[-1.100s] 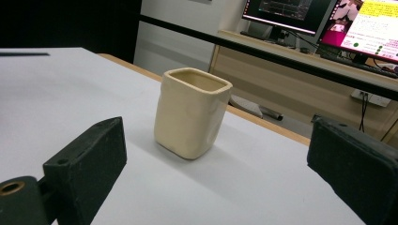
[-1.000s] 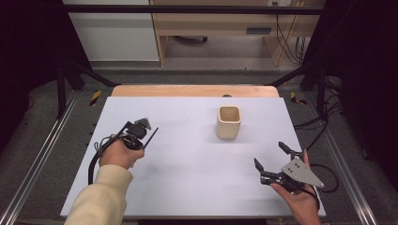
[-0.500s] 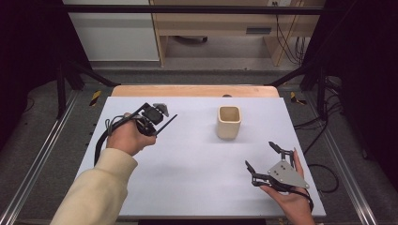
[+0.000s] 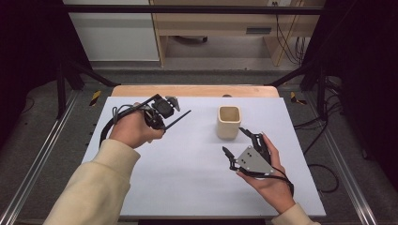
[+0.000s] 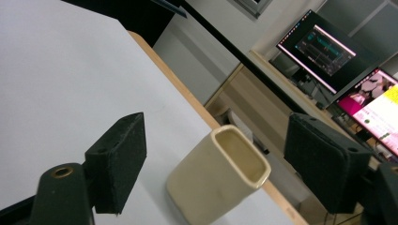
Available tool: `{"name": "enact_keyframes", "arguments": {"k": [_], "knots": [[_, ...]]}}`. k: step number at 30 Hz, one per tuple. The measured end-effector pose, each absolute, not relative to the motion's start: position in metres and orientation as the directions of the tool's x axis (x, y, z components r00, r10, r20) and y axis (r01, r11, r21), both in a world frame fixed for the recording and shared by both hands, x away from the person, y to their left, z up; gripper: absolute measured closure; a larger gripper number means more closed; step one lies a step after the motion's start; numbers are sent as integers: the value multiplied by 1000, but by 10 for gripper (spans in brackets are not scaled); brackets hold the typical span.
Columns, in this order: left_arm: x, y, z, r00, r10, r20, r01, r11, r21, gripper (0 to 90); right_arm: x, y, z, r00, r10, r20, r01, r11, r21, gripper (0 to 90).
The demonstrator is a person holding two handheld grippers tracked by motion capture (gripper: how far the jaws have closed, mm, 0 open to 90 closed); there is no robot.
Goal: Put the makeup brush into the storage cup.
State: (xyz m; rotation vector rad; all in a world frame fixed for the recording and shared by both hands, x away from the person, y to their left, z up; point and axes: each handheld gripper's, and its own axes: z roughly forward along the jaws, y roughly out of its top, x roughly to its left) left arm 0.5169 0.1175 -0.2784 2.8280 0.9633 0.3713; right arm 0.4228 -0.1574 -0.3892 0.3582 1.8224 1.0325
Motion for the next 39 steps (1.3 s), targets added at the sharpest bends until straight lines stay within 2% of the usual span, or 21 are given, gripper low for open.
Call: {"name": "enact_keyframes", "arguments": {"k": [7,16,19,30,39], "knots": [[515,111,-269,789,576,214,549,-817,177,839,430,-139,-379,-479,584,-656,-231,637,736,235],[518,104,-261,803,566,187,529,-821,213,839,433,-133,-379,-479,564,-673,-245,651,719,234],[517,101,-262,811,552,192,520,-832,195,839,433,-130,-378,-473,547,-691,-259,663,702,235],[515,87,-265,833,524,178,494,-849,185,839,434,-125,-377,-439,476,-762,-306,718,625,315],[514,75,-273,850,499,167,474,-864,172,839,434,-124,-384,-431,444,-785,-318,740,593,335]]}}
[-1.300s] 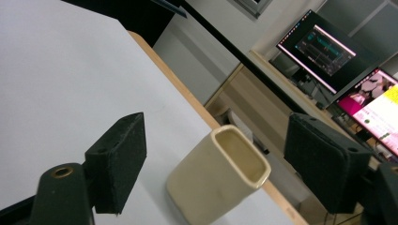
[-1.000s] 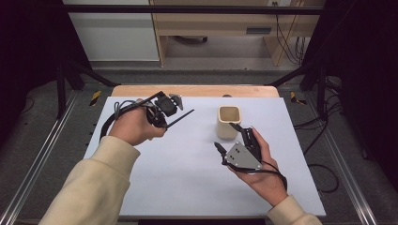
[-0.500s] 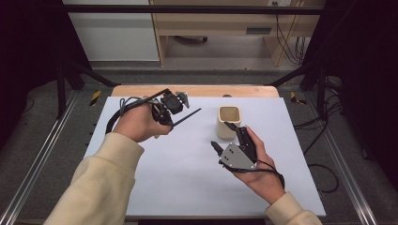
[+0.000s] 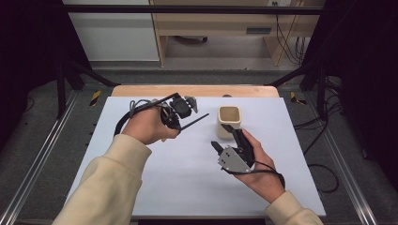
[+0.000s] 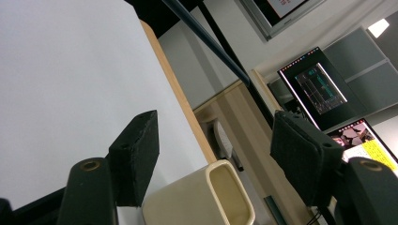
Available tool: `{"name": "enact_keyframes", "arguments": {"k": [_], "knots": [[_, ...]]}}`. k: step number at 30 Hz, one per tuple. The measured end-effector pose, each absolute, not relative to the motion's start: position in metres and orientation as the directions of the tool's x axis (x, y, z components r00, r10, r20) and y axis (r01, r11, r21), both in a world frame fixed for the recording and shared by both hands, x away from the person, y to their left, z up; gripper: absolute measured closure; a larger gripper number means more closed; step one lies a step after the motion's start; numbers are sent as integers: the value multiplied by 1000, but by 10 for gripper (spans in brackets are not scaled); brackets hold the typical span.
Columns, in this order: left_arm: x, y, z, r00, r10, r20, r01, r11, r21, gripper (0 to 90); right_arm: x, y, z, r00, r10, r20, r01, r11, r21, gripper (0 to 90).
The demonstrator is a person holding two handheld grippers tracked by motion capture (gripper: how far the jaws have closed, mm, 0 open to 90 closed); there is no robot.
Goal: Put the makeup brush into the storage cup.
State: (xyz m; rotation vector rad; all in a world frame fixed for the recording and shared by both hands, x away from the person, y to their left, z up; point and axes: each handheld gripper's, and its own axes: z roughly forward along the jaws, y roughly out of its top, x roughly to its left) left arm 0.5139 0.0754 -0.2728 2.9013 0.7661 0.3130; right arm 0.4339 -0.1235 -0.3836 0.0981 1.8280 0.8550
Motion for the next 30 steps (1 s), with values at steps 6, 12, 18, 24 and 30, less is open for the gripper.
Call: {"name": "enact_keyframes", "arguments": {"k": [6,12,18,24,30], "knots": [[514,65,-281,857,491,156,465,-868,174,839,435,-120,-387,-445,442,-779,-319,734,599,347],[516,52,-283,872,468,144,448,-881,151,839,436,-114,-389,-421,379,-824,-351,769,533,362],[515,47,-281,877,459,144,441,-886,142,839,437,-105,-388,-396,322,-860,-383,794,473,381],[515,48,-279,877,457,147,440,-888,137,839,440,-97,-386,-359,243,-901,-412,825,387,419],[515,48,-280,879,454,145,438,-889,132,839,442,-91,-385,-309,154,-939,-449,846,287,480]]}}
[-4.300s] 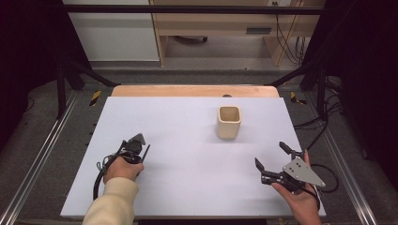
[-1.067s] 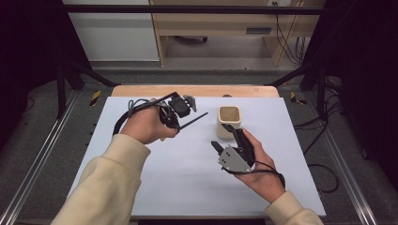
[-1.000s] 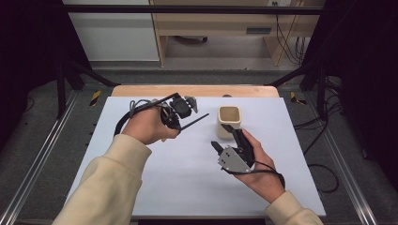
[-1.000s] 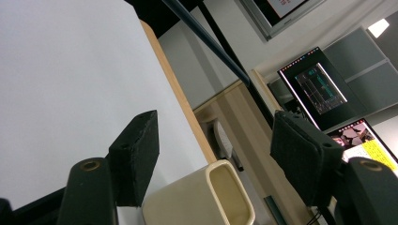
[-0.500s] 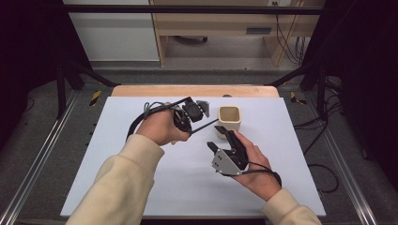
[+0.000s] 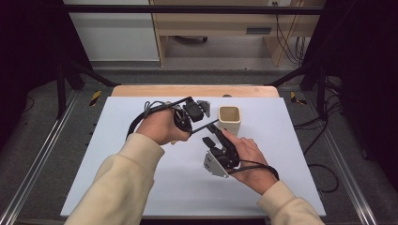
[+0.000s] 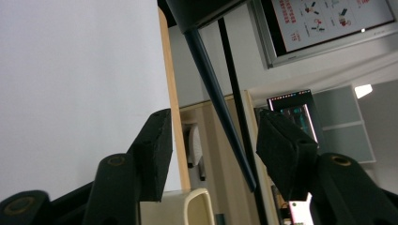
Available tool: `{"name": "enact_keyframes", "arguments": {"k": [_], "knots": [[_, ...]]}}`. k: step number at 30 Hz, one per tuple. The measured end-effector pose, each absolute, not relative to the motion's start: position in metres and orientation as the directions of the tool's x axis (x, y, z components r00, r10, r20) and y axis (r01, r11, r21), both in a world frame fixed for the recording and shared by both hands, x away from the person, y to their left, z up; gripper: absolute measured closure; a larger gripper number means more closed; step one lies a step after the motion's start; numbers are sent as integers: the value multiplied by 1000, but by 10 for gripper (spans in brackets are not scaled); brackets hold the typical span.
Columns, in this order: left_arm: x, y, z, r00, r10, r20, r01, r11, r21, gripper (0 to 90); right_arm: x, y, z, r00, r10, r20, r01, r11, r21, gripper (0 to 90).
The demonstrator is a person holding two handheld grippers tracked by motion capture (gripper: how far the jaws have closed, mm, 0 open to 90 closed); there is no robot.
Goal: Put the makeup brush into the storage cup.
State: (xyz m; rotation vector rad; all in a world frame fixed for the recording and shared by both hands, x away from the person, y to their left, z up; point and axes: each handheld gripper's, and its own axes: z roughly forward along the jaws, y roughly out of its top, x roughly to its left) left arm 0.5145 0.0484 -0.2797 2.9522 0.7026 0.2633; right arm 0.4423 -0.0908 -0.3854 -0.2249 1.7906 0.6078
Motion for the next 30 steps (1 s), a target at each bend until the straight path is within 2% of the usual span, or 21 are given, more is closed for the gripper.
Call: {"name": "enact_keyframes", "arguments": {"k": [6,11,14,18,30], "knots": [[514,48,-280,880,453,140,437,-890,132,839,444,-85,-386,-273,107,-956,-465,855,229,549],[514,46,-280,882,449,140,434,-892,126,839,446,-80,-384,-241,23,-970,-491,859,143,580],[514,45,-280,882,450,140,434,-892,128,839,445,-78,-387,-222,30,-975,-493,859,139,609],[513,44,-280,885,444,141,430,-895,123,839,445,-76,-387,-194,-24,-981,-510,856,80,649],[512,42,-282,888,440,135,425,-896,129,839,443,-73,-389,-178,-57,-982,-521,853,45,733]]}}
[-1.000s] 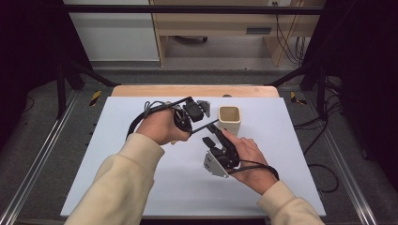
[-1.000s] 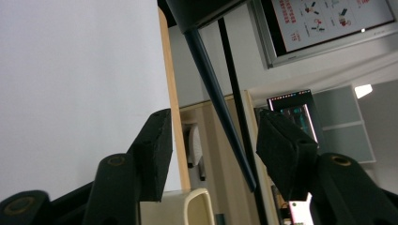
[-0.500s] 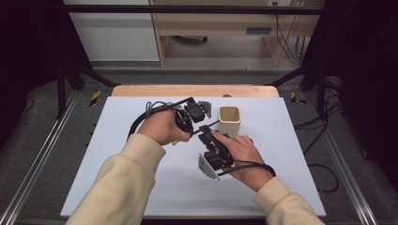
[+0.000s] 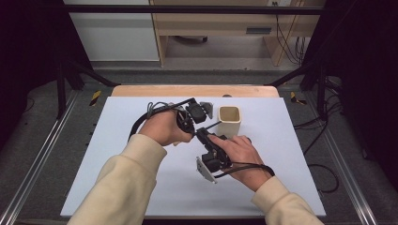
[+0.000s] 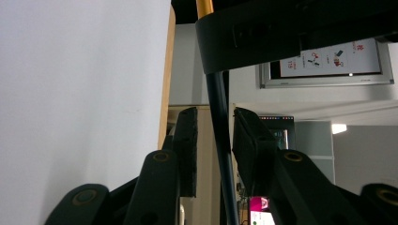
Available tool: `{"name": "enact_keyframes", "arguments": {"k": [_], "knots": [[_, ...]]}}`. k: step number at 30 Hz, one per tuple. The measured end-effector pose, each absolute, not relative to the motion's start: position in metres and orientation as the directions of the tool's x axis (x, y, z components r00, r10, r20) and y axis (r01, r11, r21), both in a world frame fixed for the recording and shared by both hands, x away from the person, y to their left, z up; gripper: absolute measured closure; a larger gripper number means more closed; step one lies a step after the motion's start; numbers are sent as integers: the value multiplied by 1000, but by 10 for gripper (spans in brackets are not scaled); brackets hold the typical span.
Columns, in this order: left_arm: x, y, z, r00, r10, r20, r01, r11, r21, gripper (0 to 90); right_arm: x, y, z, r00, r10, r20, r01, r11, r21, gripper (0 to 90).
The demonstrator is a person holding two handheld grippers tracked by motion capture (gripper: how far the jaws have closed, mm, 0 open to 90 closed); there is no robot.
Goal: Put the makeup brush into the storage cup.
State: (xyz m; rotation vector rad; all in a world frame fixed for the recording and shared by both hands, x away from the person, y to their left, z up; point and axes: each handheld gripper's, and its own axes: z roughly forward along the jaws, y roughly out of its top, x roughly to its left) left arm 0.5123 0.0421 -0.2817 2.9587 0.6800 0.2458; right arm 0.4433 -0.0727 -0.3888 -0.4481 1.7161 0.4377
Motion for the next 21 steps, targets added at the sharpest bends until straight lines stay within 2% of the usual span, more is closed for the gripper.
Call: {"name": "enact_keyframes", "arguments": {"k": [9,21], "knots": [[512,43,-284,888,440,132,425,-896,128,838,442,-72,-390,-170,-69,-983,-529,848,32,804],[512,44,-286,893,430,131,412,-900,143,826,443,-73,-391,-180,-101,-979,-540,842,12,837]]}}
